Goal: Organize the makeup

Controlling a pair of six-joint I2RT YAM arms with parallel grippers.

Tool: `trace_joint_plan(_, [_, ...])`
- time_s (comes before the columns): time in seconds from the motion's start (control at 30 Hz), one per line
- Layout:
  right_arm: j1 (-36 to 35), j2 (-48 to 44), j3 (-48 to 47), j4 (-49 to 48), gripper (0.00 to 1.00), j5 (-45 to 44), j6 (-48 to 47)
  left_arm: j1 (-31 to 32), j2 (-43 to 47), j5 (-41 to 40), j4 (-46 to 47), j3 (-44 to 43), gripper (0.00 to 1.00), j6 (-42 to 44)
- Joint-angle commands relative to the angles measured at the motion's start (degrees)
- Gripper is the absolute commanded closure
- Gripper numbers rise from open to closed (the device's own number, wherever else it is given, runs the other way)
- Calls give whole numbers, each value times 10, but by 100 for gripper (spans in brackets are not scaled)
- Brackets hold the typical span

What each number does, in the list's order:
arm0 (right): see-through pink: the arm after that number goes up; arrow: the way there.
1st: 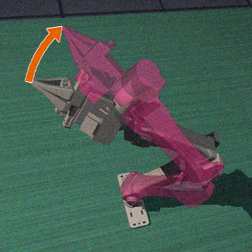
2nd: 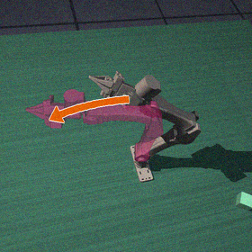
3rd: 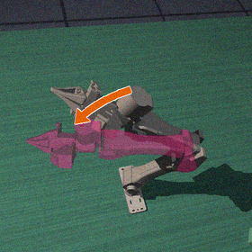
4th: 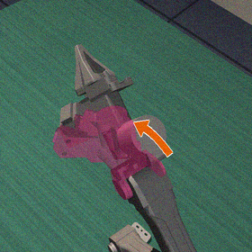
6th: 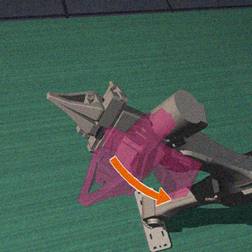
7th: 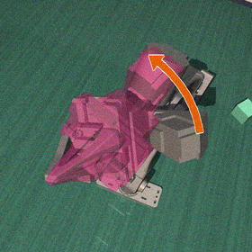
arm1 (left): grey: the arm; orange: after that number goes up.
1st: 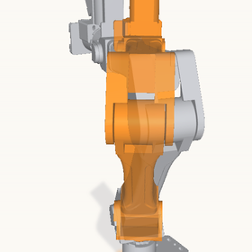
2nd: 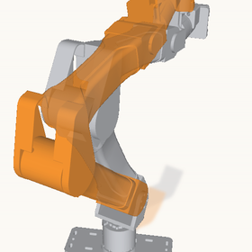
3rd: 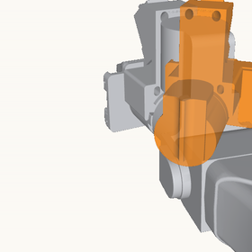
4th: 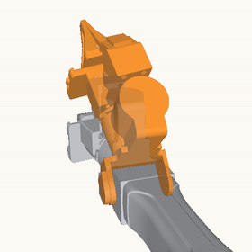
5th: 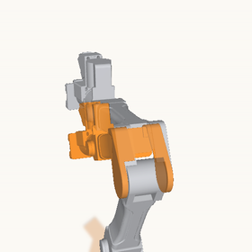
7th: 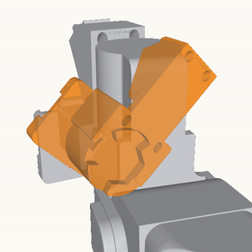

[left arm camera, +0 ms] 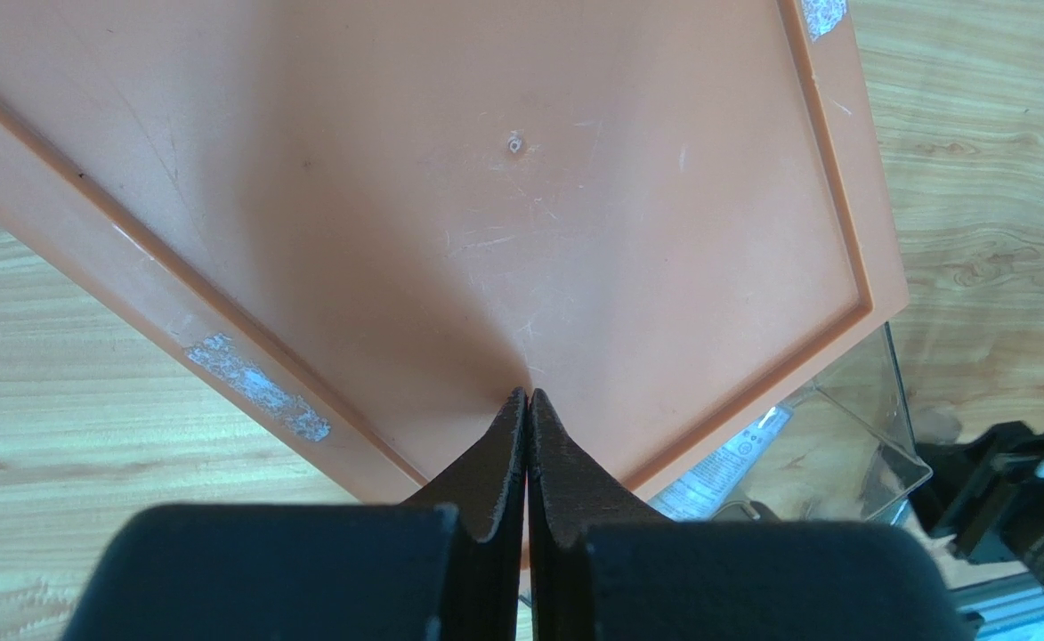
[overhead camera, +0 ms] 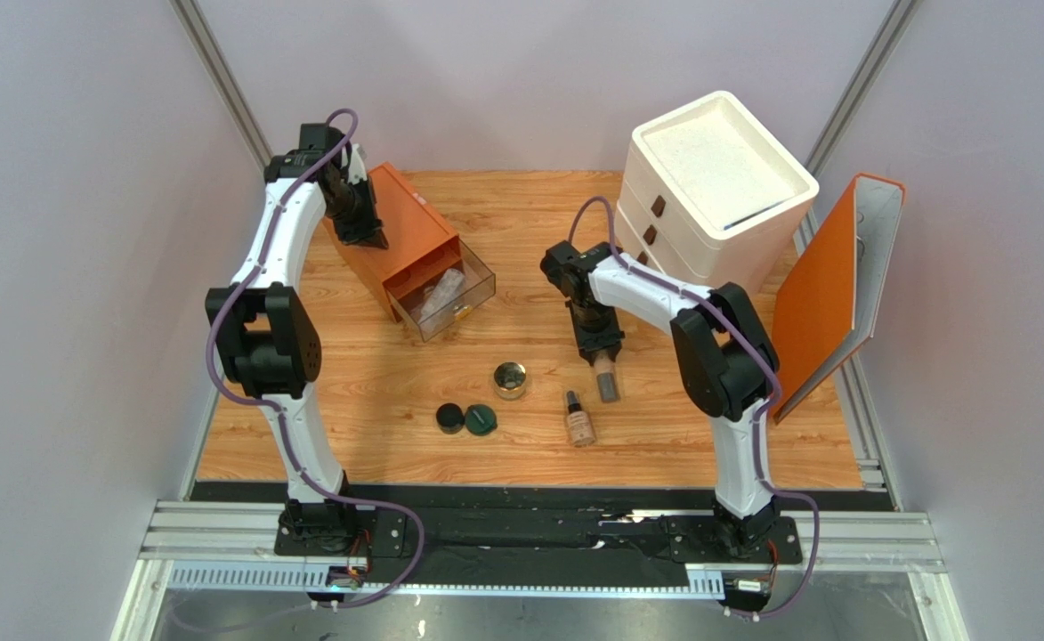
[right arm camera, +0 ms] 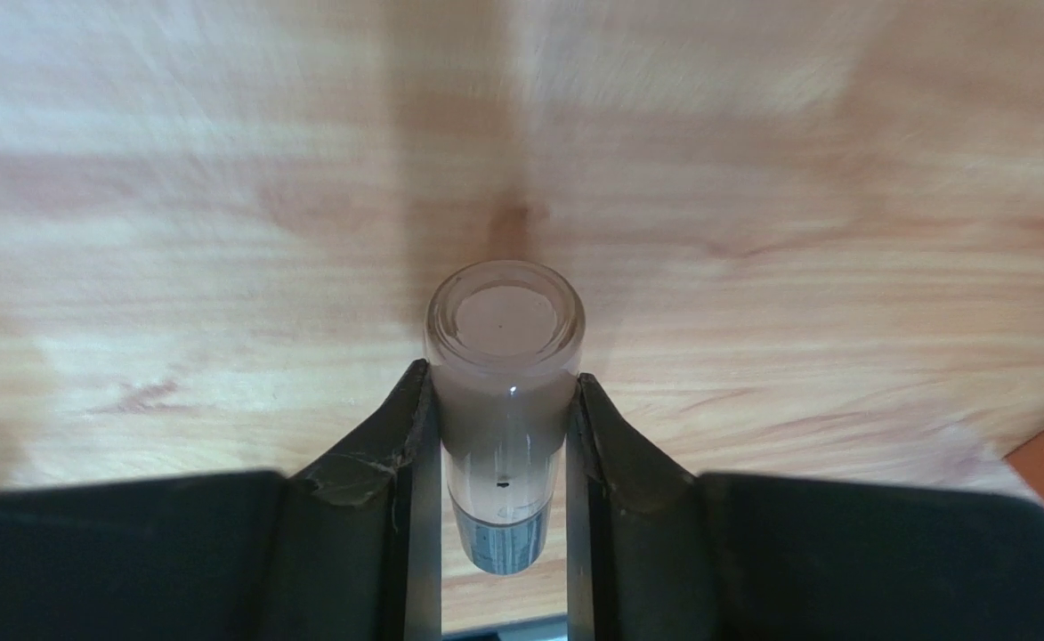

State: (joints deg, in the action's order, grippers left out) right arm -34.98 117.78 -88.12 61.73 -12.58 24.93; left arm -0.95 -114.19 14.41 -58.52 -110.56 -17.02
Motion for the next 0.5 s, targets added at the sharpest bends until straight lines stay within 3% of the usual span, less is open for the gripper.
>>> trace_joint_plan(0.0, [4, -35, -103, -14, 100, -88, -13, -4, -5, -33, -40, 19, 100, 18])
trace_joint_plan(0.13, [3, -45, -204, -9, 100, -61, -15, -4, -5, -32, -40, 18, 100, 17])
trace_joint_plan(0.3, [-3, -54, -312, -54, 100, 41, -5, -4, -7, -31, -36, 22, 100, 17])
trace_joint_plan(0.47, [-8, -44, -342, -132, 100, 145, 69, -4, -9, -30, -36, 24, 100, 16])
